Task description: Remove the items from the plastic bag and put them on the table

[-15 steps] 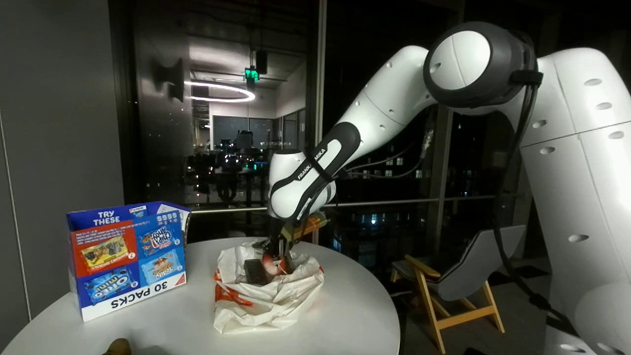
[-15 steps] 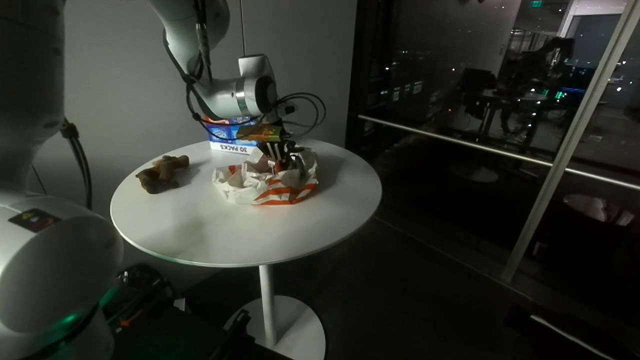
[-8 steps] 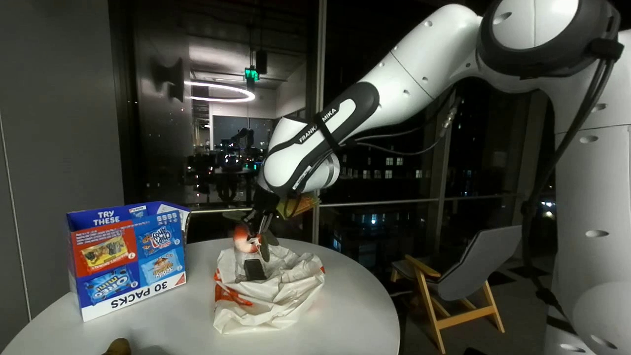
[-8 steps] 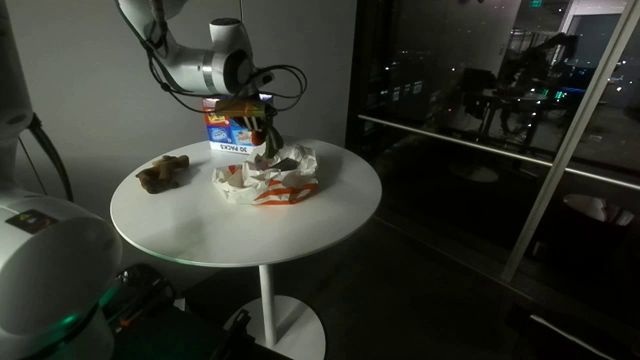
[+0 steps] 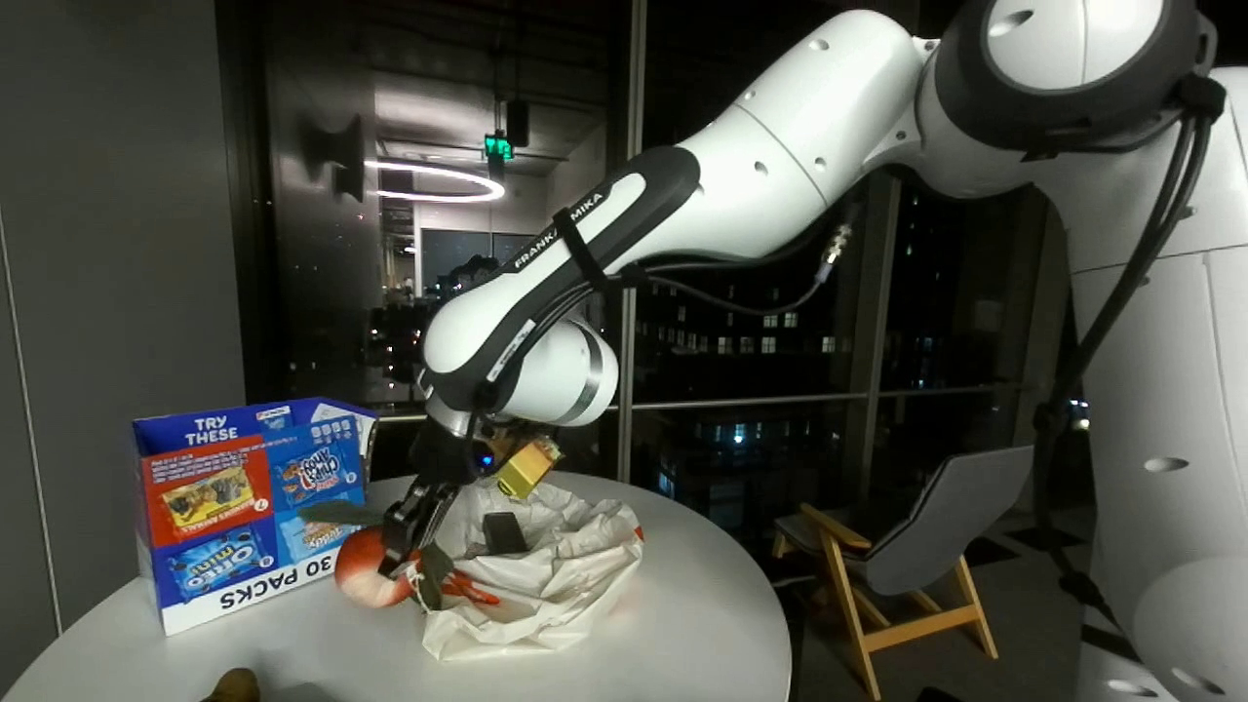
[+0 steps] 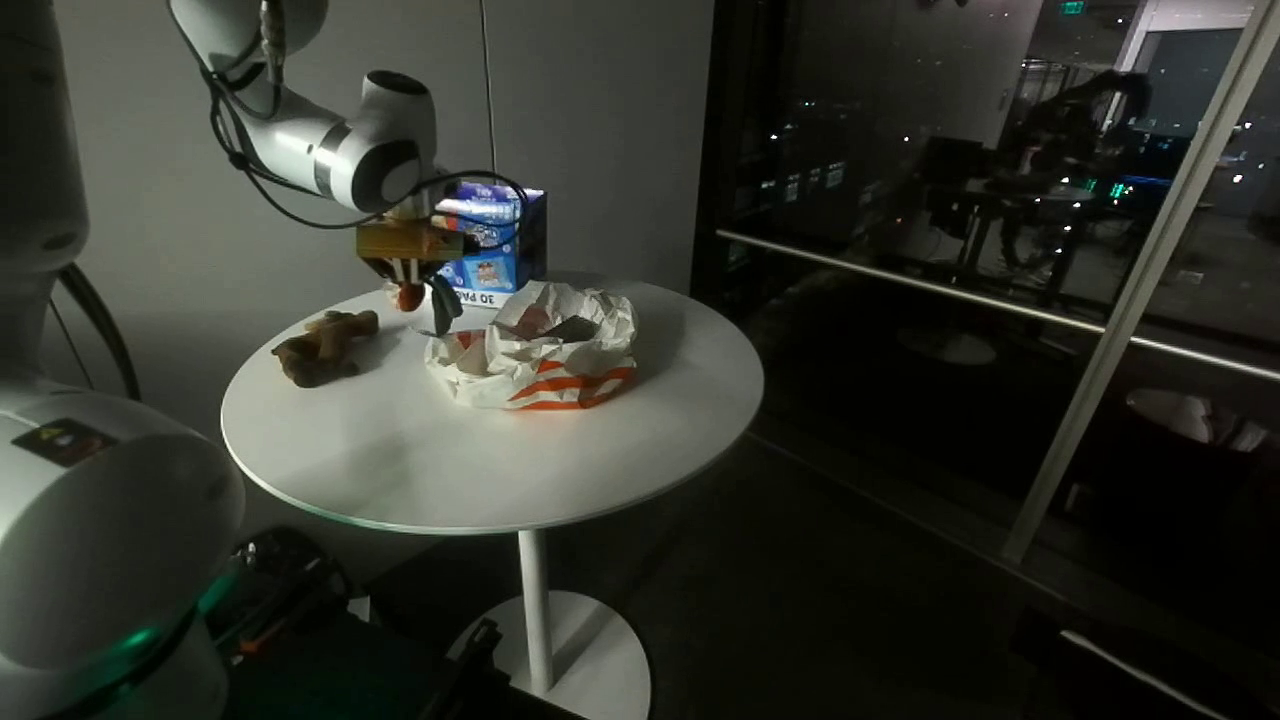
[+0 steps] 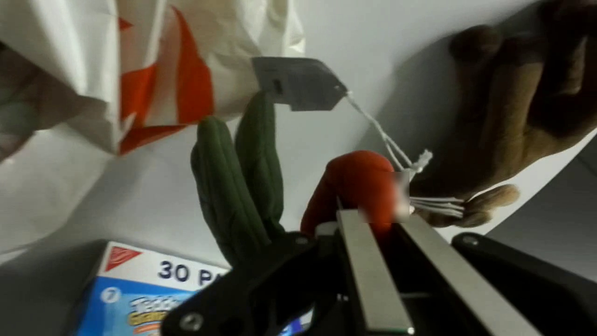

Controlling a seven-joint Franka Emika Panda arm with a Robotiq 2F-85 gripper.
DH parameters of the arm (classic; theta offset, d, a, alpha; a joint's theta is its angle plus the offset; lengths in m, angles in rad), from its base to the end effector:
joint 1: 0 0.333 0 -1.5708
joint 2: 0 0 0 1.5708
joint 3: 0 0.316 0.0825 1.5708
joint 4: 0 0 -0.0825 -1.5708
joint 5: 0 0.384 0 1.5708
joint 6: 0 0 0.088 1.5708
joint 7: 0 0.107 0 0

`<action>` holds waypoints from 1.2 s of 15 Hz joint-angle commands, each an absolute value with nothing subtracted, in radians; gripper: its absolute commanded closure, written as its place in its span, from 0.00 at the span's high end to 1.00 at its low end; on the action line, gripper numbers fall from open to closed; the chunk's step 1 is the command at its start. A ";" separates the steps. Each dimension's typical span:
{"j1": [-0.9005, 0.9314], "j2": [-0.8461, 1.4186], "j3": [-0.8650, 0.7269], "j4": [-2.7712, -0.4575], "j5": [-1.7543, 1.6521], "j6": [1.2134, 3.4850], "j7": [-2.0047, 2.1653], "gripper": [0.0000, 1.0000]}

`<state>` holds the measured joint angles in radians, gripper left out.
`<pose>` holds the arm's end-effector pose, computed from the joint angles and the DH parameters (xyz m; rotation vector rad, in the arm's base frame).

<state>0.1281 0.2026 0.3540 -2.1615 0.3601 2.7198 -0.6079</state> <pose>0.5313 0.2581 0.3452 -2.6368 -1.0645 -0.5346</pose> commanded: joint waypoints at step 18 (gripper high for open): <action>0.128 0.299 0.411 -2.076 0.378 2.505 -0.871 0.80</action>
<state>0.1223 0.3005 0.4183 -2.1040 0.3815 2.5387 -0.8815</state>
